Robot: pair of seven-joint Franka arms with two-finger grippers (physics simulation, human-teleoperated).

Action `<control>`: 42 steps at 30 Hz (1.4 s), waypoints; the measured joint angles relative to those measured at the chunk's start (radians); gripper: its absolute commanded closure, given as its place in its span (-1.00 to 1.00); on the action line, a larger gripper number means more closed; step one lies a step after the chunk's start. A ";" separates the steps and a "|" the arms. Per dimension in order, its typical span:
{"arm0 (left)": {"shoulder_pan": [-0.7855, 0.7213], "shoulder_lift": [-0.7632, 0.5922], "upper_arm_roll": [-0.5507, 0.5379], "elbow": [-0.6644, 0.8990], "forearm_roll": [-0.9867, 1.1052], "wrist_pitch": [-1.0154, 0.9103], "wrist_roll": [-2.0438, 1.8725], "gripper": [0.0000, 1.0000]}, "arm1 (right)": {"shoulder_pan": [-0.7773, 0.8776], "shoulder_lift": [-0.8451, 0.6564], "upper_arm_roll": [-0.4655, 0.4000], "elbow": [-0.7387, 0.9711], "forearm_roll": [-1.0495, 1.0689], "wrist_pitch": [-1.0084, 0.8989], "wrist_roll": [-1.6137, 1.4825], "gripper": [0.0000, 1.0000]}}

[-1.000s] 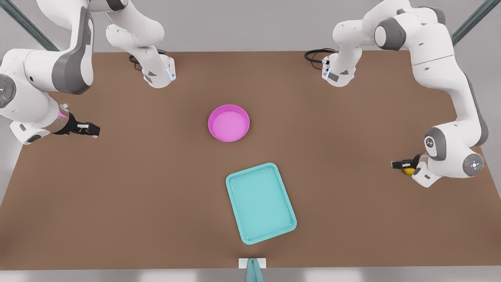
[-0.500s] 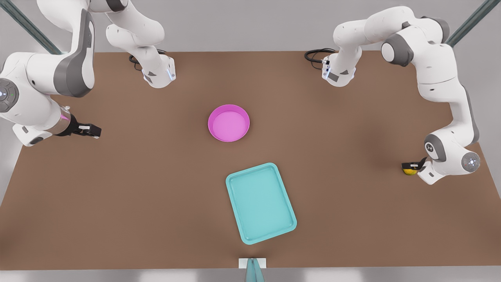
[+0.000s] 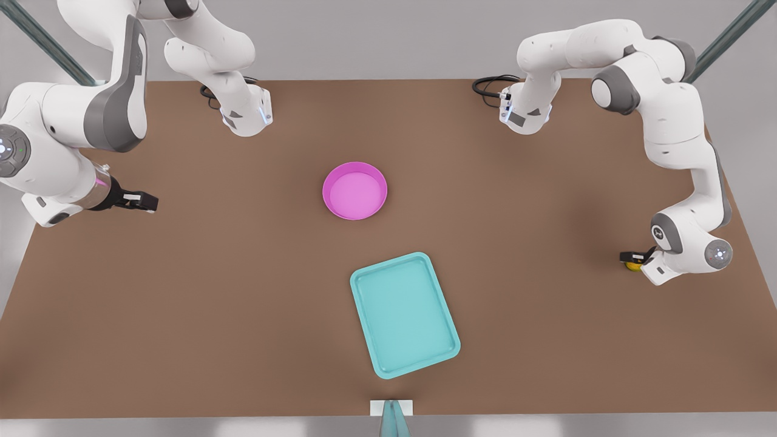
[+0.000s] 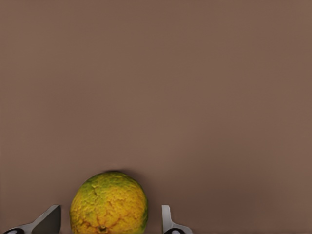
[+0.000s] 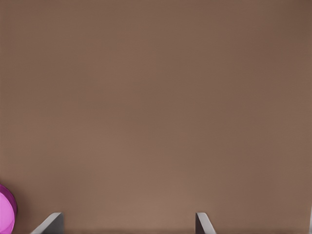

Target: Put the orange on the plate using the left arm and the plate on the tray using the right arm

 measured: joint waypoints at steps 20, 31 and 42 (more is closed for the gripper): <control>-0.255 -0.167 -0.120 0.023 0.002 -0.140 -0.082 -0.16 | 0.000 0.006 -0.006 0.000 0.000 -0.002 0.000 -1.00; -0.962 -0.058 -0.227 0.262 -0.088 -0.237 -0.621 -0.17 | 0.000 0.012 -0.014 -0.018 0.002 -0.001 0.000 -1.00; -1.151 -0.011 -0.286 0.261 -0.167 -0.254 -1.131 -0.17 | 0.000 0.014 -0.014 -0.057 0.010 0.004 0.001 -1.00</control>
